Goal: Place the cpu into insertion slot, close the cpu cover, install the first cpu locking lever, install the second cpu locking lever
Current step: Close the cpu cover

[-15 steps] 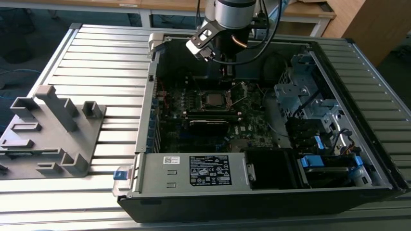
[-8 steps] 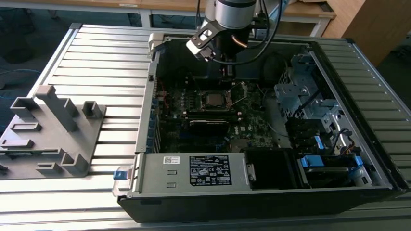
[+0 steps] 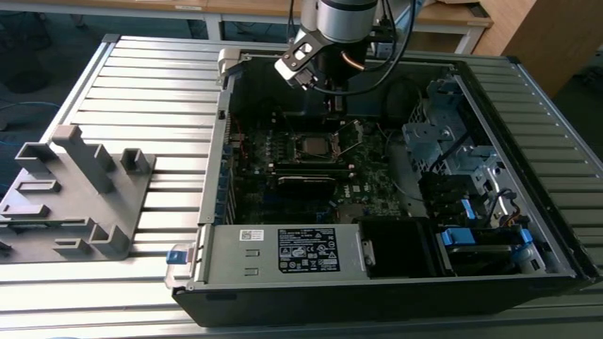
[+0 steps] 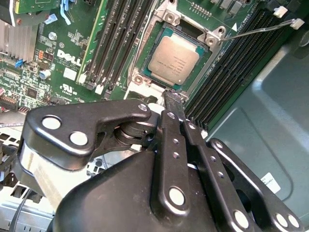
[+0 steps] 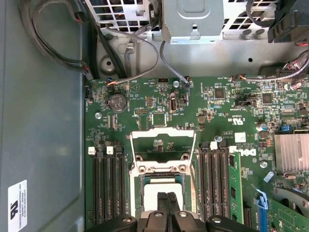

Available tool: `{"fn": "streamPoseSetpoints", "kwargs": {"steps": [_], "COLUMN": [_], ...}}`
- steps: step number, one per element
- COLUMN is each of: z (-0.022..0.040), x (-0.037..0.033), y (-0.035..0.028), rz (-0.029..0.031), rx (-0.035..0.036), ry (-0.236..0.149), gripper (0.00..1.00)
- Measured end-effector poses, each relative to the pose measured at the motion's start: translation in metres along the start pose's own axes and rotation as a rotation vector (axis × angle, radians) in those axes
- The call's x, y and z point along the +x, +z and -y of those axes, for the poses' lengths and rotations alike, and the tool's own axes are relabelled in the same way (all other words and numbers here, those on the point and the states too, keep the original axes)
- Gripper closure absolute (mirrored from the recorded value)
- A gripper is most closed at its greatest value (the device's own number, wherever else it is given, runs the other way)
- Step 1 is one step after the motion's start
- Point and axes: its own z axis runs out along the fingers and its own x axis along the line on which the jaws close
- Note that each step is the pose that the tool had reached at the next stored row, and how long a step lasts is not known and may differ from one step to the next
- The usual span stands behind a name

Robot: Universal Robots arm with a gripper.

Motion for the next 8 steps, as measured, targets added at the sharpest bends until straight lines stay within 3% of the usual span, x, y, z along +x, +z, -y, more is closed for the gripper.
{"fn": "streamPoseSetpoints", "kwargs": {"steps": [8], "z": [-0.0080], "x": [0.0009], "y": [0.0006], "rz": [-0.0001], "rx": [0.0000], "ry": [0.000], "gripper": [0.89]}}
